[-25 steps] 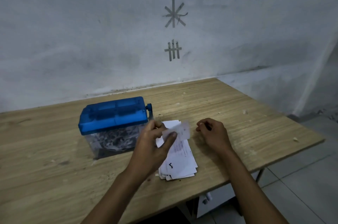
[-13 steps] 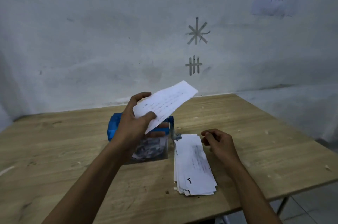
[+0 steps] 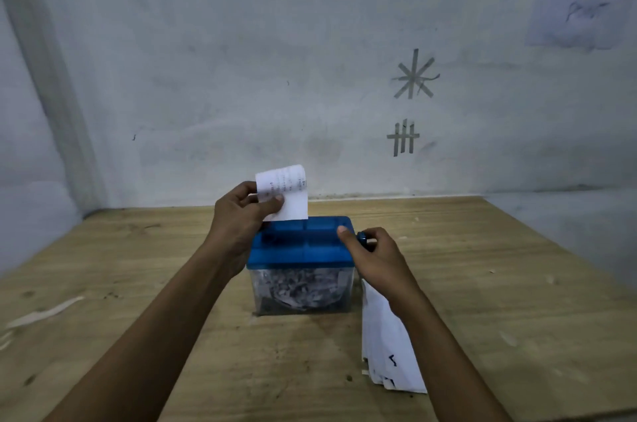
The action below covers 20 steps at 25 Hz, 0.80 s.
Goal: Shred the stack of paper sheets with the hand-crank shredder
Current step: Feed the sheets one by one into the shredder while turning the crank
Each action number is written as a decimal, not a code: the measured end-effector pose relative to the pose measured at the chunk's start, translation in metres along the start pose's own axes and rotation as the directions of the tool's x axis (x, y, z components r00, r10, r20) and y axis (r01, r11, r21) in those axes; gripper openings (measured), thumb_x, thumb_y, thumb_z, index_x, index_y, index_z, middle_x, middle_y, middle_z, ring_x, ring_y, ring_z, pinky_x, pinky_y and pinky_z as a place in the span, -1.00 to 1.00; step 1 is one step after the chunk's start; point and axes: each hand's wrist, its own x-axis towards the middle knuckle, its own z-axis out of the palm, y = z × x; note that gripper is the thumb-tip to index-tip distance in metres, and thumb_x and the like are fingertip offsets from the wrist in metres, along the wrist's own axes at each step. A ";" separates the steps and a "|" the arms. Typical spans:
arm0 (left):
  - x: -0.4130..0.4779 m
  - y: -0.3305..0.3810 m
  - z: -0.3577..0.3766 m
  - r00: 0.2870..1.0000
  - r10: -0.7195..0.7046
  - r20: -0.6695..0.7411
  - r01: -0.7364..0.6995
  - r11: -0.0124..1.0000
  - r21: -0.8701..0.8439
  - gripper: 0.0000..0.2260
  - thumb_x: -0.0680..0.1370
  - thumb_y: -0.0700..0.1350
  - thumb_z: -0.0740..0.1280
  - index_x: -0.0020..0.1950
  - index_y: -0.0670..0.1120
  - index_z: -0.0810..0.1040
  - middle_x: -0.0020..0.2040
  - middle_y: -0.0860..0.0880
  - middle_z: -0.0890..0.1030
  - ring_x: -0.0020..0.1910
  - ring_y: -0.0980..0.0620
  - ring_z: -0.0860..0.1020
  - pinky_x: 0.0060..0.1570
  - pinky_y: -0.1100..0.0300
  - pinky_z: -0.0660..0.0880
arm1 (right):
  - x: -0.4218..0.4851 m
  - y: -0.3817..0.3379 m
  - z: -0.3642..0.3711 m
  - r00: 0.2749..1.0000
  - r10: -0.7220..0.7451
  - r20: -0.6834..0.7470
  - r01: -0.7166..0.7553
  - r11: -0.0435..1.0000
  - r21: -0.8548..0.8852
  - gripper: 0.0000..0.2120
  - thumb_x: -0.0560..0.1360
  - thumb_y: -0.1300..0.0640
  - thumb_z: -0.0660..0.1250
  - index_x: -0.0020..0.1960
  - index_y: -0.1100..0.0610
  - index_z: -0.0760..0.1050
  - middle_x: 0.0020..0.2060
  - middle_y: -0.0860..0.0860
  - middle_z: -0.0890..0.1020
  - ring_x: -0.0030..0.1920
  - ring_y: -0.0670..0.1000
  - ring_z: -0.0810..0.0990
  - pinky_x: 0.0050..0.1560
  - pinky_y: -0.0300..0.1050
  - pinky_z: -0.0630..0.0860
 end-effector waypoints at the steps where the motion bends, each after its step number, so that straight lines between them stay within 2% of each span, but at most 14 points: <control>1: 0.003 0.001 -0.004 1.000 0.018 0.013 -0.019 0.998 0.058 -0.83 0.53 -0.31 0.44 0.06 -0.10 0.61 0.07 -0.11 0.70 0.05 -0.09 0.67 0.08 0.00 0.62 | 0.001 0.001 0.001 0.999 0.022 0.023 -0.022 1.000 -0.012 -0.38 0.39 -0.46 0.32 0.21 -0.01 0.45 0.08 -0.08 0.57 0.09 -0.06 0.55 0.00 -0.12 0.45; 4: 0.011 0.001 -0.015 0.993 0.083 0.083 -0.100 0.970 0.221 -0.80 0.52 -0.28 0.45 0.11 -0.08 0.62 0.05 -0.04 0.71 0.08 -0.03 0.66 0.05 0.11 0.62 | 0.001 0.006 0.002 0.995 0.068 0.073 -0.068 0.998 -0.004 -0.35 0.37 -0.50 0.29 0.17 0.00 0.52 0.03 -0.09 0.58 0.04 -0.09 0.54 -0.04 -0.12 0.41; 7: 0.014 -0.003 -0.021 0.983 0.103 0.154 -0.148 0.936 0.318 -0.79 0.52 -0.27 0.47 0.12 -0.07 0.64 0.03 0.01 0.72 0.05 0.04 0.67 -0.02 0.22 0.62 | 0.001 0.007 0.000 0.994 0.080 0.068 -0.082 0.997 0.014 -0.28 0.31 -0.54 0.31 0.14 0.04 0.55 -0.11 -0.10 0.54 -0.08 -0.06 0.51 -0.12 -0.14 0.39; 9: 0.012 -0.006 -0.023 0.982 0.088 0.167 -0.142 0.928 0.344 -0.83 0.50 -0.27 0.48 0.04 -0.08 0.64 -0.04 0.03 0.73 -0.01 0.06 0.69 -0.09 0.25 0.62 | 0.002 0.006 0.000 0.995 0.077 0.061 -0.079 0.997 0.025 -0.31 0.30 -0.52 0.34 0.14 0.00 0.55 -0.07 -0.08 0.57 -0.05 -0.04 0.53 -0.10 -0.13 0.41; 12: 0.010 -0.010 -0.024 0.983 0.078 0.165 -0.134 0.922 0.362 -0.87 0.48 -0.27 0.51 -0.02 -0.13 0.64 -0.08 0.02 0.74 -0.07 0.08 0.70 -0.13 0.26 0.62 | 0.002 0.004 -0.002 0.995 0.067 0.078 -0.070 0.997 0.033 -0.34 0.31 -0.49 0.35 0.17 -0.03 0.55 0.06 -0.07 0.60 0.11 0.01 0.58 0.09 -0.04 0.47; 15: 0.008 -0.013 -0.025 0.983 0.081 0.164 -0.135 0.925 0.354 -0.80 0.47 -0.28 0.51 0.07 -0.12 0.65 -0.07 0.03 0.74 -0.08 0.12 0.70 -0.14 0.30 0.61 | 0.001 0.004 -0.003 0.992 0.074 0.101 -0.078 0.996 0.035 -0.35 0.32 -0.48 0.34 0.16 -0.01 0.56 0.04 -0.10 0.60 0.13 0.01 0.57 0.16 0.01 0.46; 20: 0.007 -0.017 -0.026 0.985 0.080 0.150 -0.129 0.925 0.357 -0.73 0.50 -0.25 0.49 0.19 -0.12 0.63 -0.02 0.06 0.72 -0.06 0.15 0.69 -0.15 0.33 0.61 | 0.001 0.003 -0.005 0.995 0.055 0.080 -0.056 0.998 0.002 -0.32 0.26 -0.52 0.36 0.12 -0.01 0.55 0.02 -0.06 0.62 0.07 -0.01 0.59 0.12 0.03 0.54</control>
